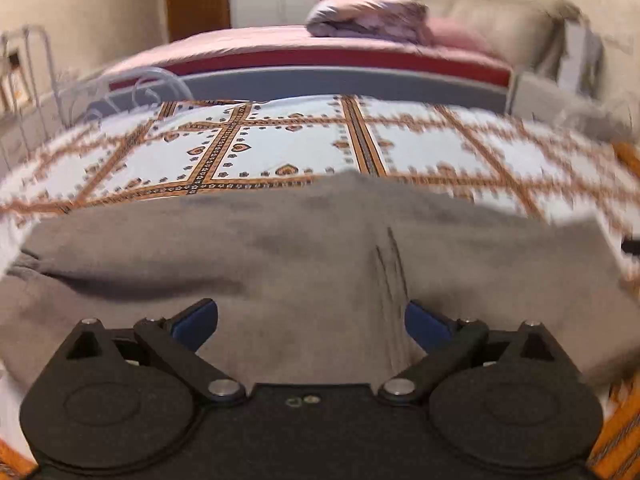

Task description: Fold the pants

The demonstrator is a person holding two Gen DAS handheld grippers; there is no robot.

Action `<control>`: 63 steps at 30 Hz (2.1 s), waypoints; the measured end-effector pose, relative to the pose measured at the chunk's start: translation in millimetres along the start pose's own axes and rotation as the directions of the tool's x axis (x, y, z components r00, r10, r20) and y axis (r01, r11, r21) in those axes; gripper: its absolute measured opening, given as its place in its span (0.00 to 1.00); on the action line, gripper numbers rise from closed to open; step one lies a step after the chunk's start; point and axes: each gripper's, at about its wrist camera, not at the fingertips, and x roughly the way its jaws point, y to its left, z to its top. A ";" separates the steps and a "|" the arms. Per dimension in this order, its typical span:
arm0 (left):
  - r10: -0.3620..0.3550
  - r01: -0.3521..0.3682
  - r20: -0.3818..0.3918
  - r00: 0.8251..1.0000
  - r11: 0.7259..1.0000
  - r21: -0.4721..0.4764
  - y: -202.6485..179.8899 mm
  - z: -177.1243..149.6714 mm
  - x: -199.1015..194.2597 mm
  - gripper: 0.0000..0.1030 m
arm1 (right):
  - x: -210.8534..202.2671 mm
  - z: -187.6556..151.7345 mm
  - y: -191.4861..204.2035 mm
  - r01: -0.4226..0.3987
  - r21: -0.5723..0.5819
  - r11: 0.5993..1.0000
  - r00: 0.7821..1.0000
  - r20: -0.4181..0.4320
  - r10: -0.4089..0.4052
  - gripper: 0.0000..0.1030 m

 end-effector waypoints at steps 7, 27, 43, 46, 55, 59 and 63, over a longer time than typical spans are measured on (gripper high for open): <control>-0.006 0.006 -0.060 0.998 1.000 -0.002 -18.9 10.9 56.5 0.95 | 20.9 20.2 -7.0 -0.022 0.021 1.000 0.998 0.051 0.021 0.46; 0.215 -0.193 -0.005 0.977 0.867 -0.459 215.2 -42.7 -71.4 0.80 | -11.2 -3.4 51.5 -0.115 -0.119 0.986 0.992 0.040 0.121 0.46; -0.009 0.057 0.096 0.995 0.861 -0.506 258.8 -48.3 -18.2 0.36 | -0.8 -37.7 109.4 -0.204 -0.190 0.960 0.979 -0.011 0.206 0.47; -0.011 0.092 0.164 0.986 0.861 -0.500 256.3 -46.8 -33.1 0.29 | 5.3 -41.4 127.2 -0.243 -0.230 0.943 0.970 -0.030 0.243 0.47; -0.008 0.079 0.137 0.991 0.853 -0.516 255.3 -55.8 -38.7 0.29 | 44.8 -83.5 187.9 -0.163 -0.420 0.893 0.986 -0.097 0.134 0.53; -0.015 0.121 0.216 0.976 0.864 -0.488 245.4 -45.5 -55.8 0.25 | 34.9 -70.9 180.3 -0.199 -0.357 0.913 0.980 -0.088 0.179 0.54; -0.067 0.175 0.341 0.938 0.938 -0.298 193.9 -9.3 -86.4 0.24 | 16.4 -45.1 152.8 -0.186 -0.237 0.954 0.982 -0.013 0.188 0.54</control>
